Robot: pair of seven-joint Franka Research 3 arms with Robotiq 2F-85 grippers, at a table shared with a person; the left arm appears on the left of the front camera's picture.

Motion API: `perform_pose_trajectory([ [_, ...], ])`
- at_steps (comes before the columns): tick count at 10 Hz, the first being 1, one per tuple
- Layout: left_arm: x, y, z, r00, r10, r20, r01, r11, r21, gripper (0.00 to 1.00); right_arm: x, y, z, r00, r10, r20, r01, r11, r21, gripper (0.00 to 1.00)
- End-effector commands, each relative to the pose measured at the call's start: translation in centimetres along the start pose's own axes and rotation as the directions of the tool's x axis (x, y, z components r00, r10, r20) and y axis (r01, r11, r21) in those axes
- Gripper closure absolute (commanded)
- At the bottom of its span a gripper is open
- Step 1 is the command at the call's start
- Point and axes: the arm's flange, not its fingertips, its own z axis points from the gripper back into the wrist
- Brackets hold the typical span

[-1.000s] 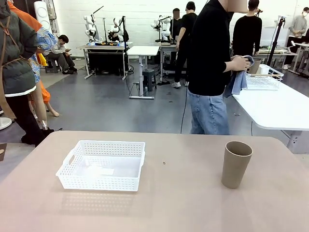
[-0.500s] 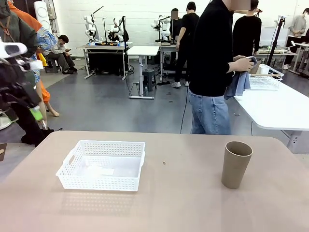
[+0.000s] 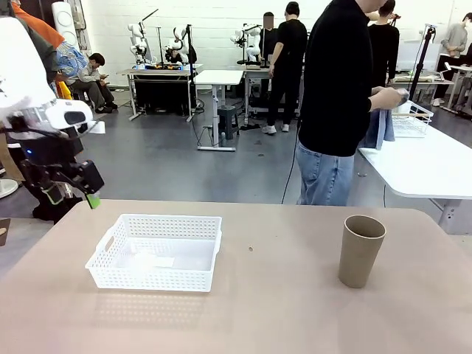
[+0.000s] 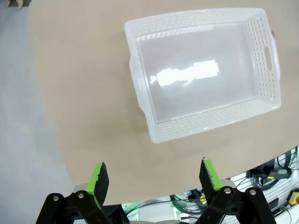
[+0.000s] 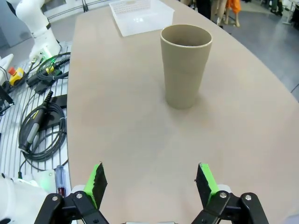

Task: Clean and organize the cups into the basket.
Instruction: Pick up the Organizing basket and move it to the center of the table, then pick up the Reusable plastic cup from the right side of the table and place it inside the Organizing basket.

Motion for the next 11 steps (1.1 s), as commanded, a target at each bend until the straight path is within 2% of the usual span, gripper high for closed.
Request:
perform_pose_trajectory([
  [1, 0.3, -1.3, -2.3, 1.000, 0.012, 0.029, -0.012, 1.000, 0.008, 0.00, 0.2, 0.0, 0.0, 1.000, 0.006, -0.002, -0.006, 1.000, -0.003, 0.00],
  [3, -0.2, -1.4, -4.3, 0.995, -0.010, 0.095, 0.002, 0.996, 0.091, 0.00, 0.2, 0.0, 0.0, 1.000, 0.006, -0.002, -0.006, 1.000, -0.003, 0.00],
  [4, 0.3, -1.3, -2.3, 1.000, -0.008, 0.030, 0.008, 1.000, 0.003, 0.00, 0.2, 0.0, 0.0, 1.000, 0.006, -0.002, -0.006, 1.000, -0.003, 0.00],
  [10, 0.3, -1.1, -2.6, 0.999, -0.010, 0.037, 0.010, 1.000, 0.012, 0.00, 0.1, 0.0, 0.1, 1.000, 0.004, 0.000, -0.004, 1.000, -0.003, 0.00],
  [11, 1.2, -2.4, -3.9, 0.995, -0.083, -0.051, 0.084, 0.996, 0.025, 0.00, -0.6, -0.5, -1.7, 0.994, 0.113, 0.000, -0.113, 0.992, 0.054, 0.00],
])
